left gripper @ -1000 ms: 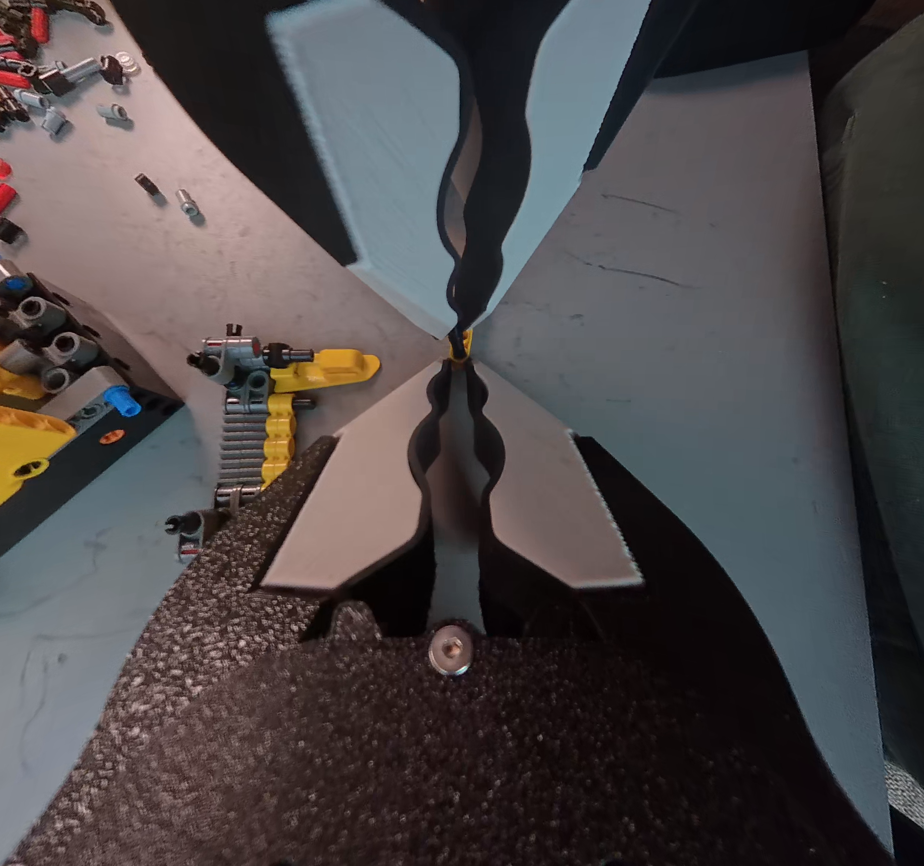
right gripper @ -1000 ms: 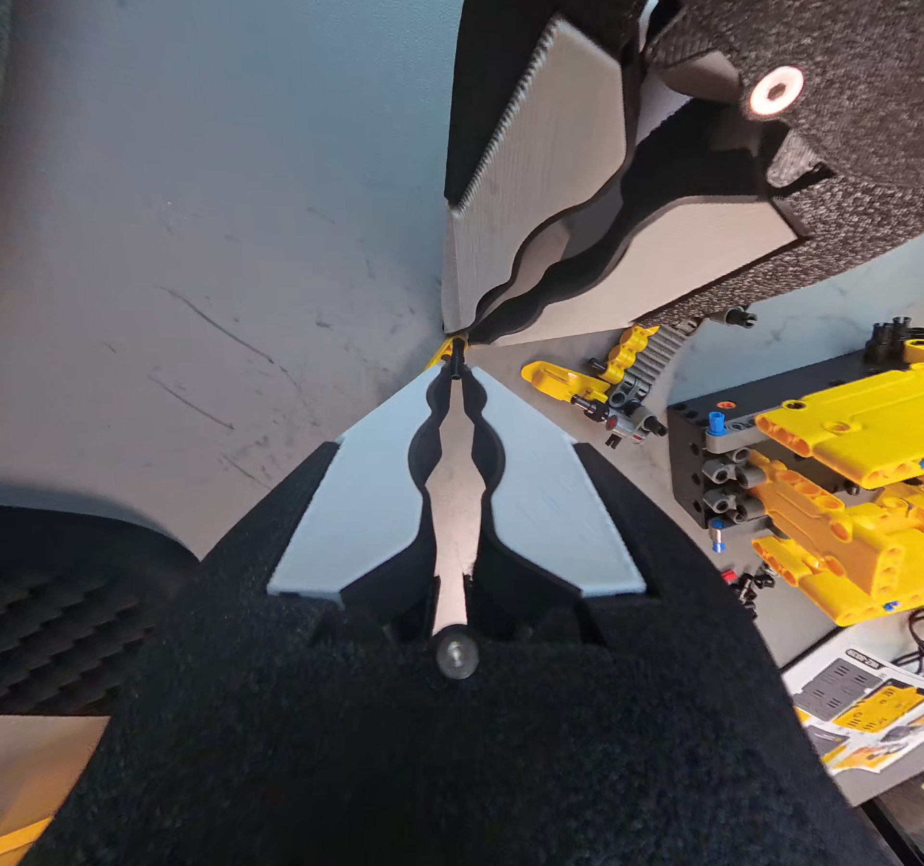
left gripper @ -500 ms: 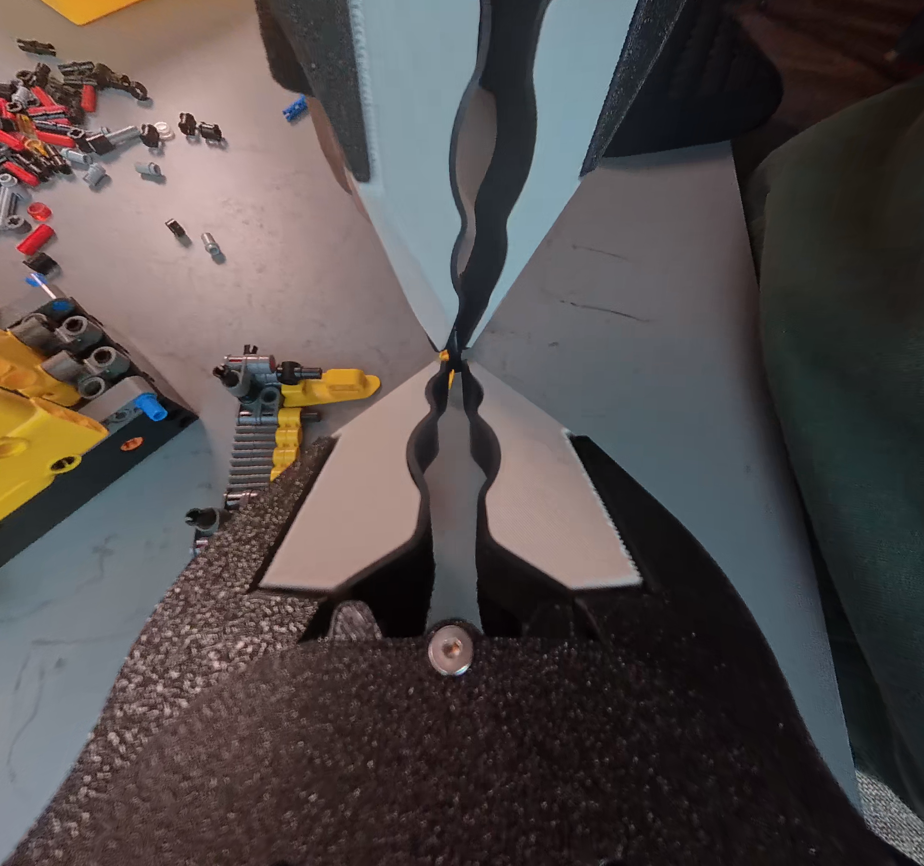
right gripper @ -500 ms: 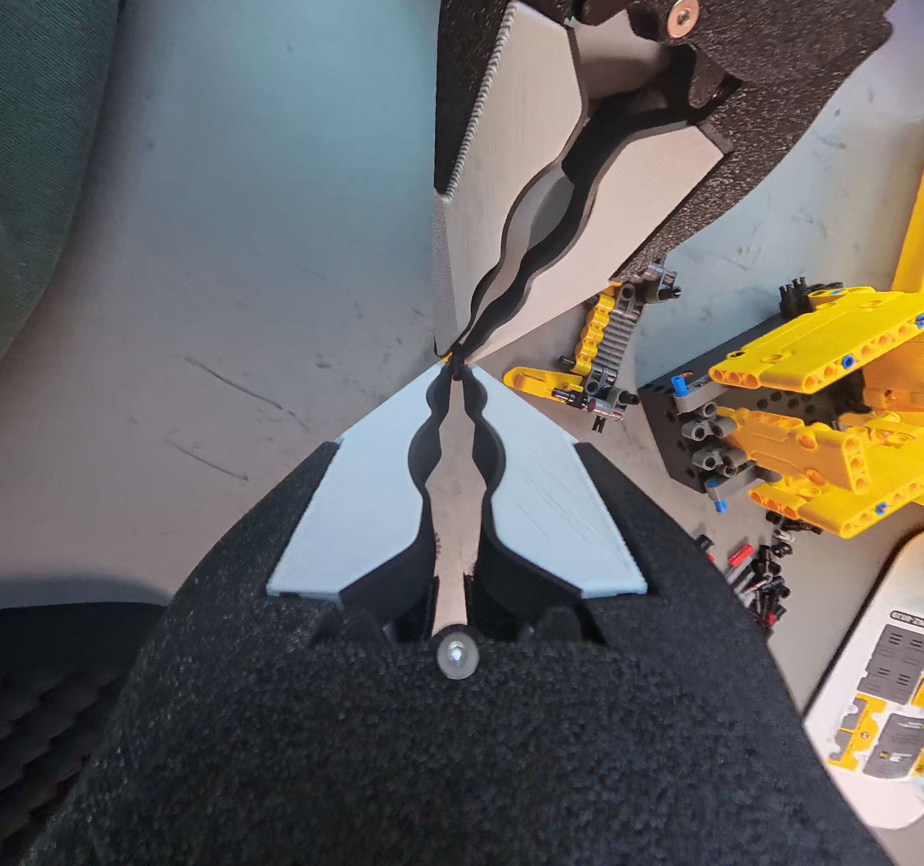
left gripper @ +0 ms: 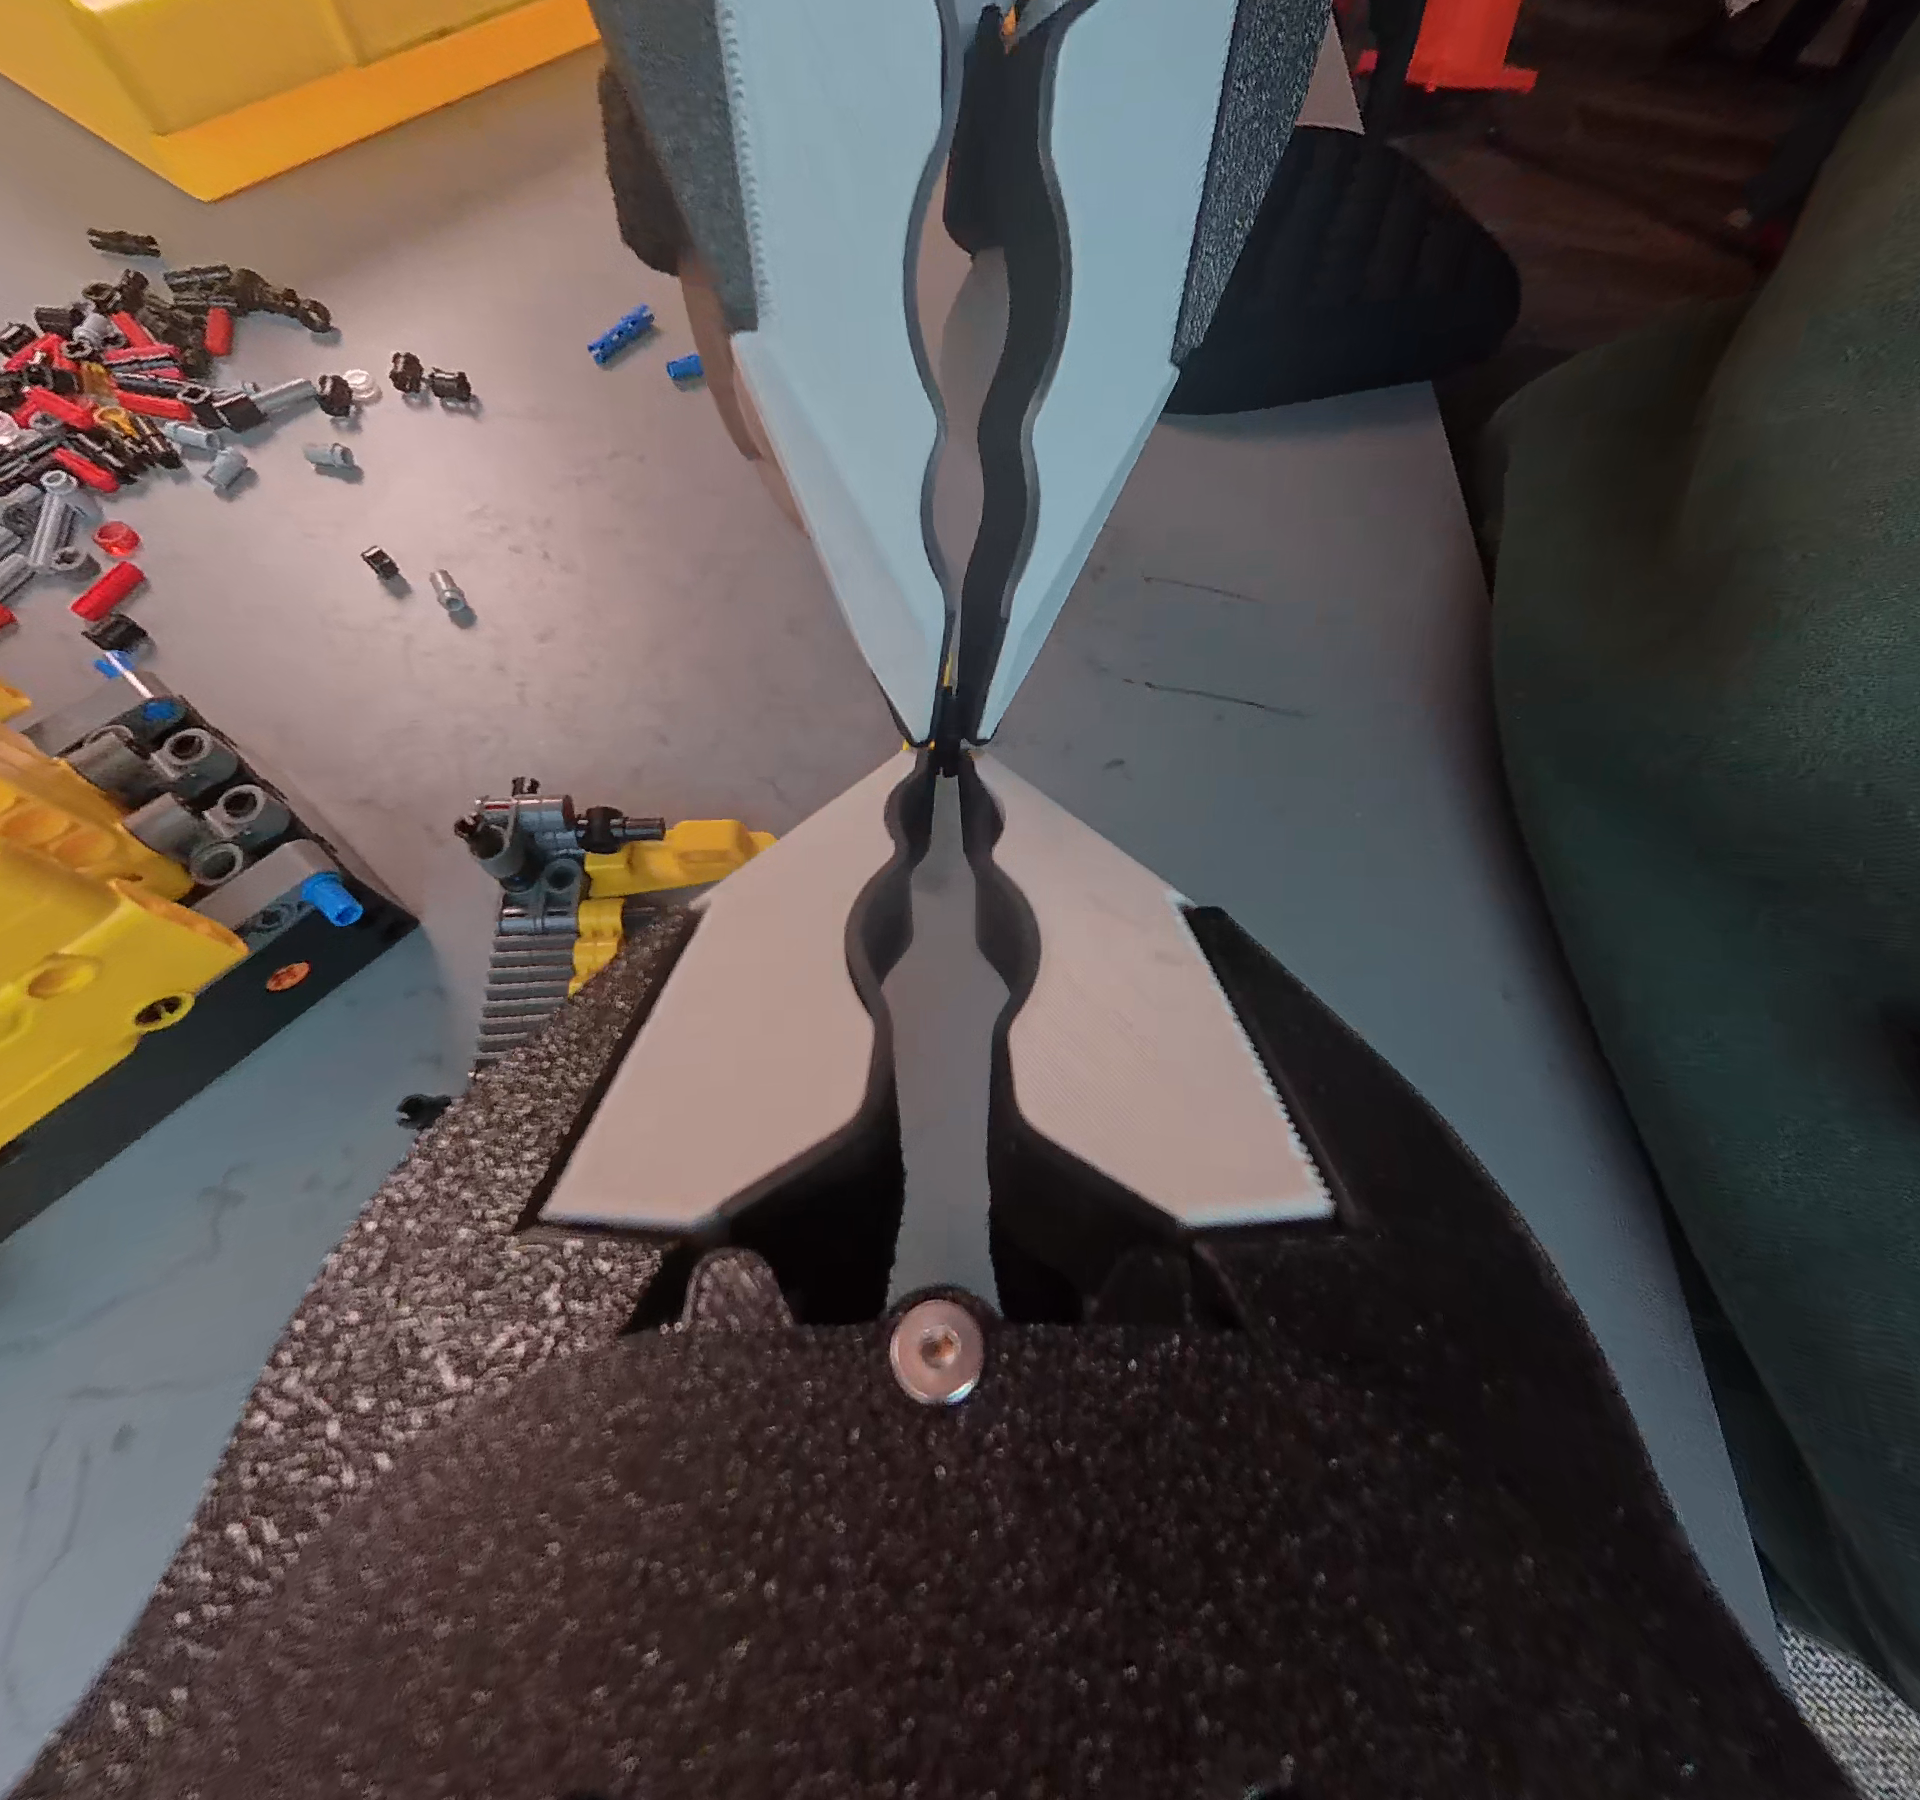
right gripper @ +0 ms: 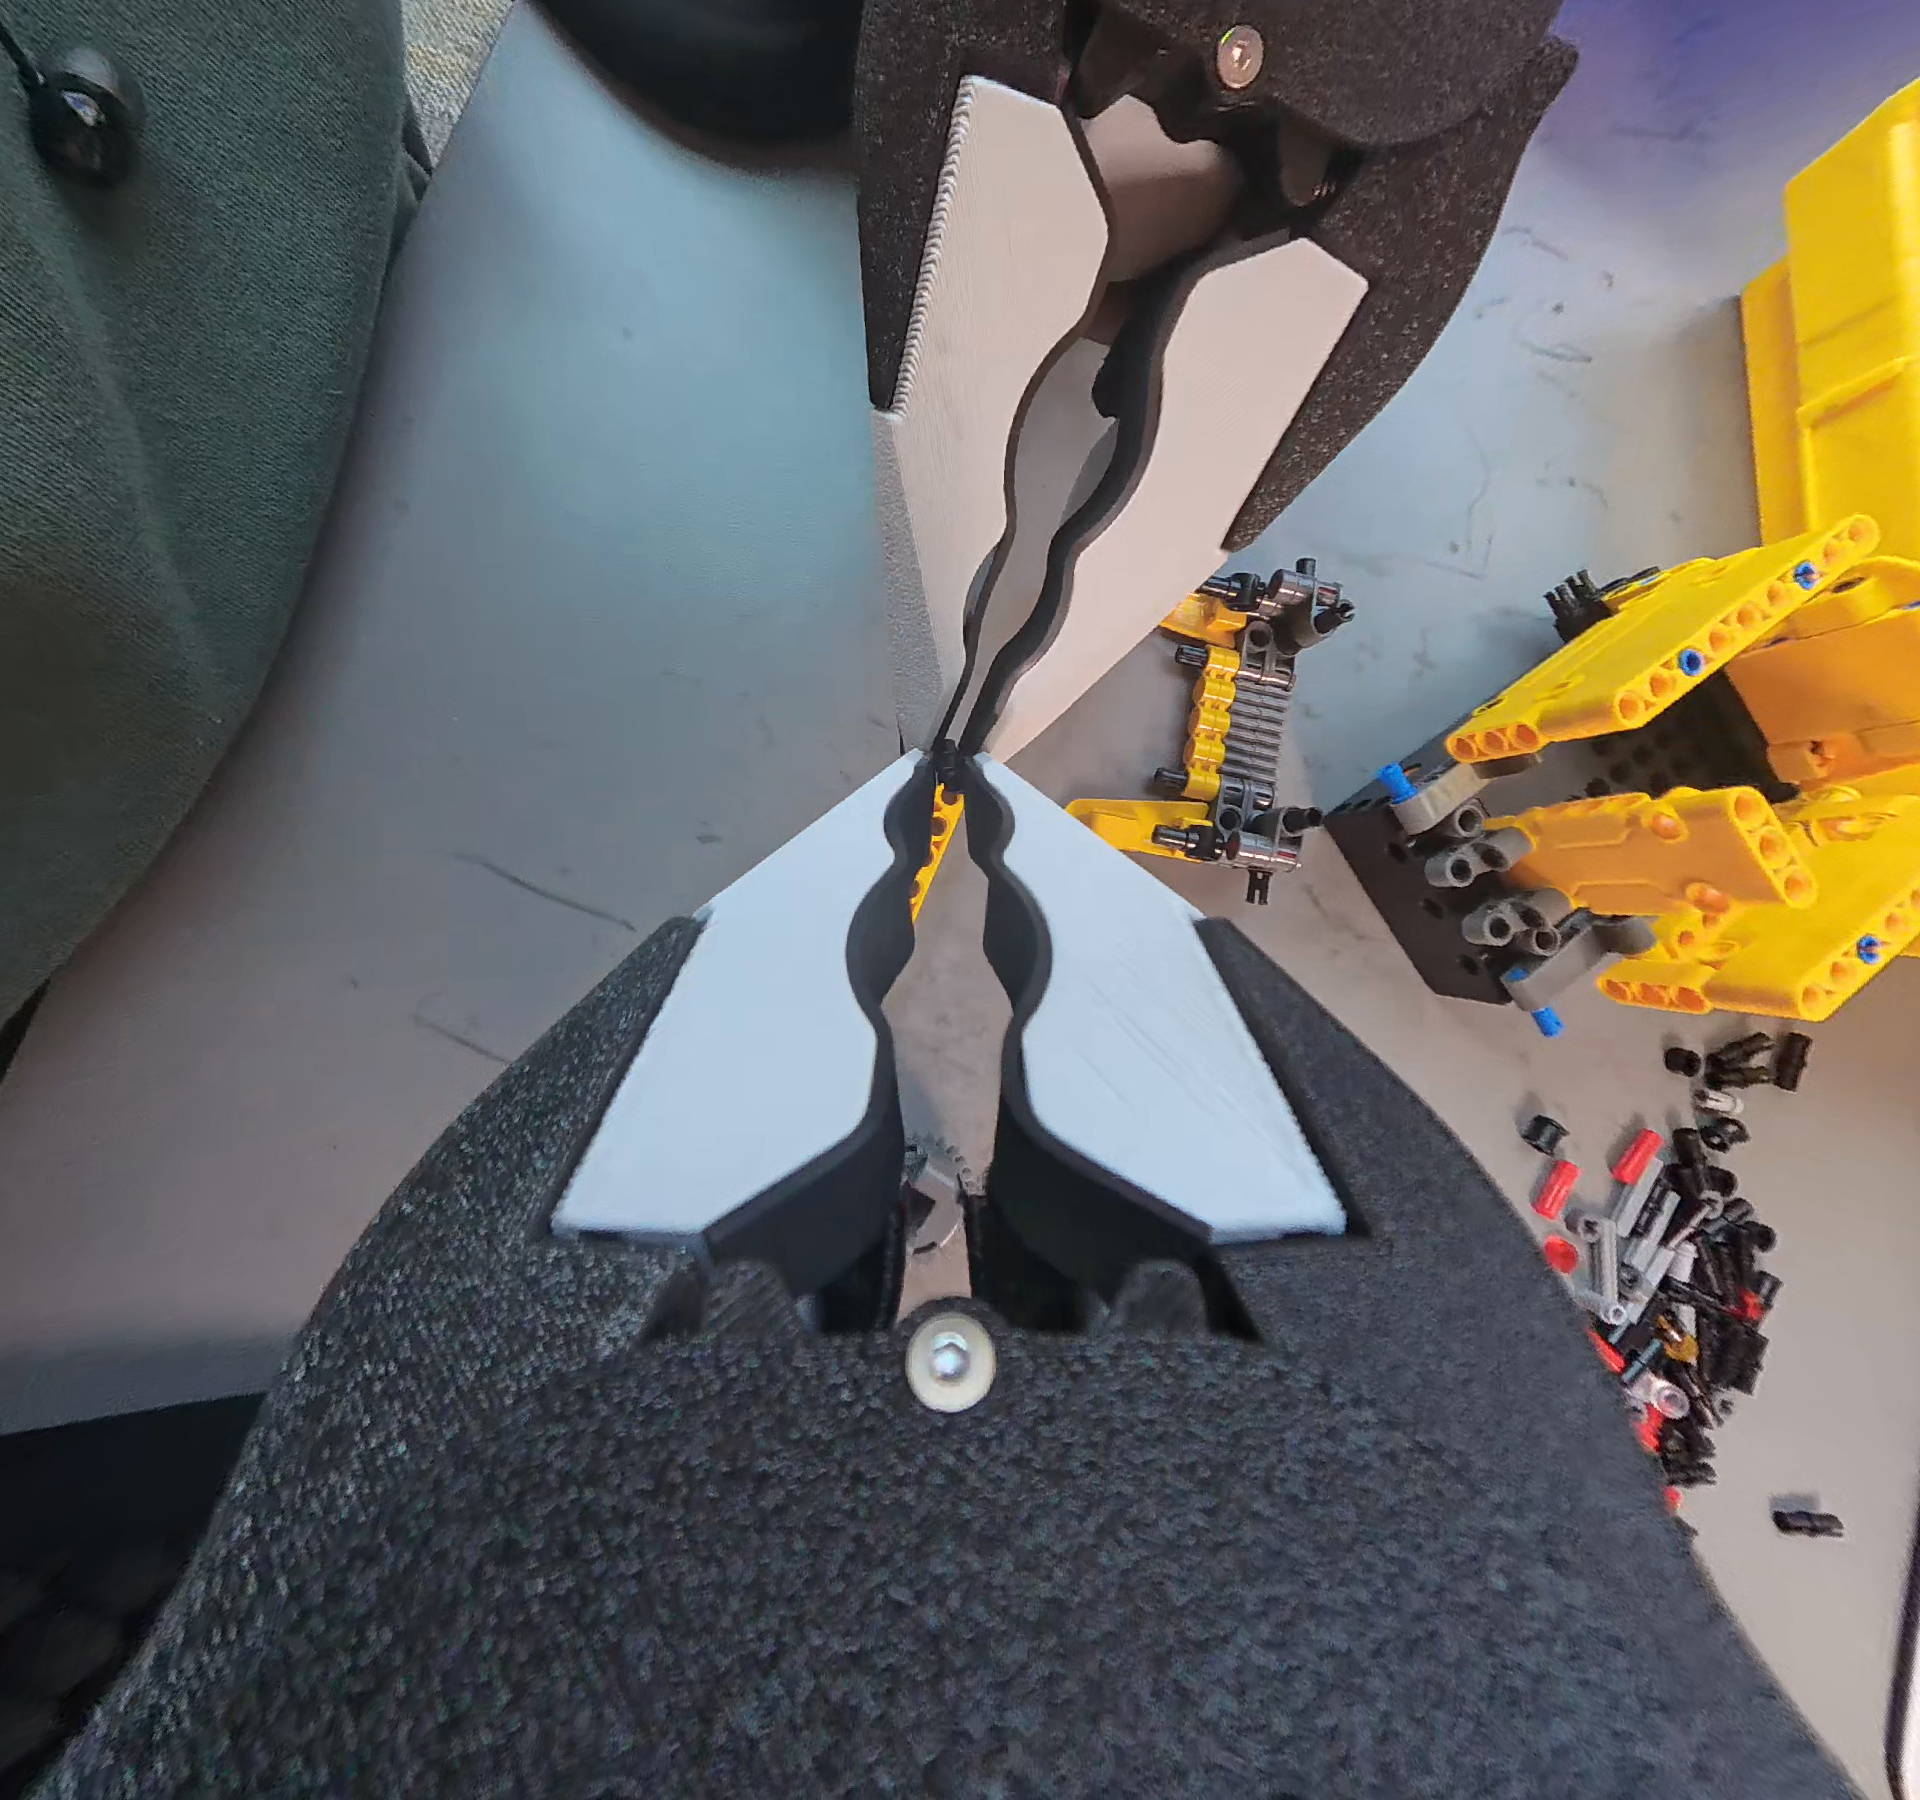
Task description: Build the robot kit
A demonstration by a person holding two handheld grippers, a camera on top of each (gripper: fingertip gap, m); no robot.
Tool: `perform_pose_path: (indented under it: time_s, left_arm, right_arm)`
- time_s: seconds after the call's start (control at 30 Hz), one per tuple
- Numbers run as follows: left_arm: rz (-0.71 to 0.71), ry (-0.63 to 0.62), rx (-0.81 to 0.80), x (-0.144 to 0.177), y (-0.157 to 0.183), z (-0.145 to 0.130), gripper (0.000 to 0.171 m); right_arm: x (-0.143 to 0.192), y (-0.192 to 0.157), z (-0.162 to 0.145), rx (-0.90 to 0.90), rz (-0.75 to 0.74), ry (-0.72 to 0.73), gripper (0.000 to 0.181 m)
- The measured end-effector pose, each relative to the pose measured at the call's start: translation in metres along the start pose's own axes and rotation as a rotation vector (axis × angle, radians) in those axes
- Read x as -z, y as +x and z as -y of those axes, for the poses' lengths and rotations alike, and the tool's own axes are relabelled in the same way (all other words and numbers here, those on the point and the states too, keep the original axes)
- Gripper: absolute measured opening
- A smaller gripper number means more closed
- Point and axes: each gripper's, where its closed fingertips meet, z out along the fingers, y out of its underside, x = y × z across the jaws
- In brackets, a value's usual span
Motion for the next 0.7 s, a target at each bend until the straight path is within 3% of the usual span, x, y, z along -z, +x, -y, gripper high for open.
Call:
perform_pose_path:
  time_s: [0.13,0.23,0.3,0.43,0.5,0.7]
  left_arm:
    - [0.021,-0.015,-0.001,0.001,-0.003,-0.003,0.004]
    - [0.091,-0.137,-0.035,0.001,-0.014,-0.024,0.018]
    - [0.106,-0.184,-0.029,-0.002,-0.016,-0.032,0.019]
    - [0.091,-0.198,-0.048,-0.01,-0.01,-0.03,0.017]
    - [0.1,-0.21,-0.059,-0.016,-0.009,-0.029,0.006]
    - [0.069,-0.206,-0.102,-0.038,0.011,-0.017,0.003]
  right_arm:
    - [0.0,0.002,-0.004,-0.007,0.001,-0.033,0.003]
    - [-0.001,-0.006,-0.02,-0.016,0.04,-0.111,0.003]
    - [-0.002,-0.019,-0.026,-0.018,0.09,-0.146,0.003]
    - [-0.005,-0.029,-0.04,0.018,0.094,-0.25,0.004]
    - [-0.005,-0.025,-0.052,0.025,0.059,-0.306,0.004]
    - [0.009,-0.002,-0.067,-0.018,-0.044,-0.335,0.004]
